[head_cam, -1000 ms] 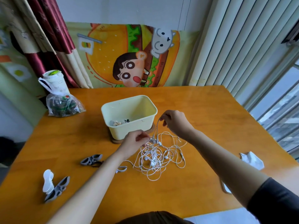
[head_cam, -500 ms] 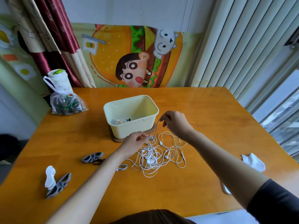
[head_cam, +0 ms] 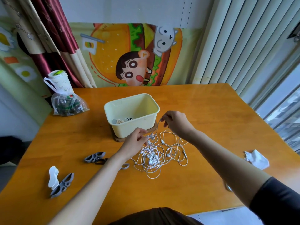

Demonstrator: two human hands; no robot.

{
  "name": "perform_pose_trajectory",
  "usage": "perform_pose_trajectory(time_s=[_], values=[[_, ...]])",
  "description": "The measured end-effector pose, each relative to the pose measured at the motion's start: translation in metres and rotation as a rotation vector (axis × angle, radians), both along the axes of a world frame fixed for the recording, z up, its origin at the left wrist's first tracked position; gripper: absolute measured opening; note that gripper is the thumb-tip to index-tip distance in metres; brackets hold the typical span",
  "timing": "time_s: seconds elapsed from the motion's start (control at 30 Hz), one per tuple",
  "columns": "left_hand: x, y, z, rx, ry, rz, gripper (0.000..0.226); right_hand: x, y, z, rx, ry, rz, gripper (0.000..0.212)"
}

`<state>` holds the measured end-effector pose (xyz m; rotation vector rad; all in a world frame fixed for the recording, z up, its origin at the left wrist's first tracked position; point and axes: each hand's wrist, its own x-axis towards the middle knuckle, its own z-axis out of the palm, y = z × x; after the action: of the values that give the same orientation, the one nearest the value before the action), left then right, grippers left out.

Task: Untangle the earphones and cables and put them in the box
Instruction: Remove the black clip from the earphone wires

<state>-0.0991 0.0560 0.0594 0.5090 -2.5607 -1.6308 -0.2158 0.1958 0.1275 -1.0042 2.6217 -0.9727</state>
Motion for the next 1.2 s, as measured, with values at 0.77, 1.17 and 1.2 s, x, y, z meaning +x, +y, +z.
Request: perform_pose_trajectory(time_s=[0.77, 1.17, 1.2], values=[[-0.002, 0.004, -0.001, -0.032, 0.046, 0.030, 0.020, 0.021, -0.004, -0.017, 0.140, -0.131, 0.162, 0.027], [0.006, 0.000, -0.008, 0.174, -0.058, 0.070, 0.023, 0.011, -0.007, -0.021, 0.100, -0.167, 0.024, 0.027], [0.006, 0.001, -0.007, 0.179, -0.055, 0.071, 0.022, 0.010, -0.007, -0.023, 0.099, -0.175, 0.008, 0.027]])
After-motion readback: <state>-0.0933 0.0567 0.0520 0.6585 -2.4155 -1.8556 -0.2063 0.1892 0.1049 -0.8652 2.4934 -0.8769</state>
